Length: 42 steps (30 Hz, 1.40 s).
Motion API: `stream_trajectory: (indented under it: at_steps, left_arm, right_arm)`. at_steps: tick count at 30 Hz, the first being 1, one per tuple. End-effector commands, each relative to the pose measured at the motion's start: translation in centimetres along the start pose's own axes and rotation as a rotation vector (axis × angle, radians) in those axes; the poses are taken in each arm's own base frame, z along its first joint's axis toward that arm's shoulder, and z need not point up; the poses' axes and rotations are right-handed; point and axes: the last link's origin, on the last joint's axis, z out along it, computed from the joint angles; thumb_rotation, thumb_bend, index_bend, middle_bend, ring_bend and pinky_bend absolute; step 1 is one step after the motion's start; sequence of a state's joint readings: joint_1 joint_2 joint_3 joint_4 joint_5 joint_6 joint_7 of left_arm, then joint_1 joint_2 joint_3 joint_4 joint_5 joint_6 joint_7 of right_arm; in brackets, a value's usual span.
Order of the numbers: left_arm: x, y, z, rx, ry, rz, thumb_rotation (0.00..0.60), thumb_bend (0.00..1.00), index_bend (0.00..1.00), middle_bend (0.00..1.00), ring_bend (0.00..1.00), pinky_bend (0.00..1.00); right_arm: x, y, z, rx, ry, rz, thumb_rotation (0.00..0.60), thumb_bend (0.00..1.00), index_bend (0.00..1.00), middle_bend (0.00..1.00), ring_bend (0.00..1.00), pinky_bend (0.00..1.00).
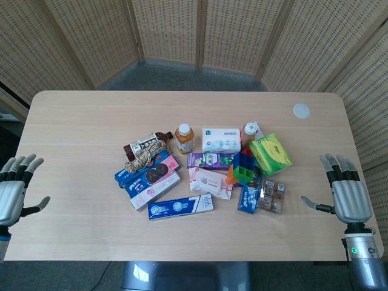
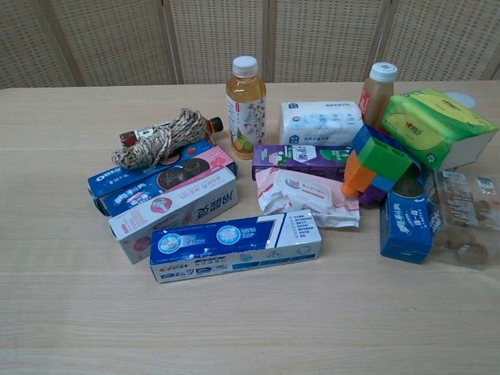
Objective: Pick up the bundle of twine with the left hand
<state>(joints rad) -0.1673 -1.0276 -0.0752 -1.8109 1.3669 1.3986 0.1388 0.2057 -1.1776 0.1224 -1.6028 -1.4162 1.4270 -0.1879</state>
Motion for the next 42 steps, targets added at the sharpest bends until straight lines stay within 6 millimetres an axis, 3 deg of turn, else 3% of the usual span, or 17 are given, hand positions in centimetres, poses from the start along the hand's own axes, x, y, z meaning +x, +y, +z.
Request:
stream_trajectory:
  at_steps: [1, 10, 19, 31, 42]
  left_arm:
    - [0.0, 0.1, 0.0, -0.004, 0.0, 0.001, 0.6, 0.27, 0.14, 0.0, 0.0, 0.0]
    - [0.2, 0.7, 0.7, -0.019, -0.013, 0.014, 0.6, 0.27, 0.12, 0.0, 0.0, 0.0]
    - [-1.1, 2.4, 3.6, -0.047, -0.078, -0.025, 0.6, 0.27, 0.11, 0.0, 0.0, 0.0]
    - [-5.8, 8.8, 10.8, -0.155, -0.194, -0.082, 0.6, 0.27, 0.08, 0.0, 0.0, 0.0]
    - [-11.3, 13.6, 14.5, -0.196, -0.275, -0.135, 0.6, 0.27, 0.08, 0.0, 0.0, 0.0]
  right_arm:
    - [0.0, 0.1, 0.0, -0.003, 0.001, 0.002, 0.311, 0.03, 0.0, 0.0, 0.0, 0.0]
    - [0.0, 0.5, -0.6, -0.015, 0.005, 0.013, 0.309, 0.03, 0.0, 0.0, 0.0, 0.0]
    - [-0.2, 0.6, -0.8, -0.021, -0.003, 0.016, 0.31, 0.03, 0.0, 0.0, 0.0, 0.0]
    - [0.4, 1.1, -1.5, -0.047, 0.008, 0.009, 0.311, 0.03, 0.0, 0.0, 0.0, 0.0]
    - [1.1, 1.9, -2.4, -0.081, 0.017, 0.005, 0.313, 0.03, 0.0, 0.0, 0.0, 0.0]
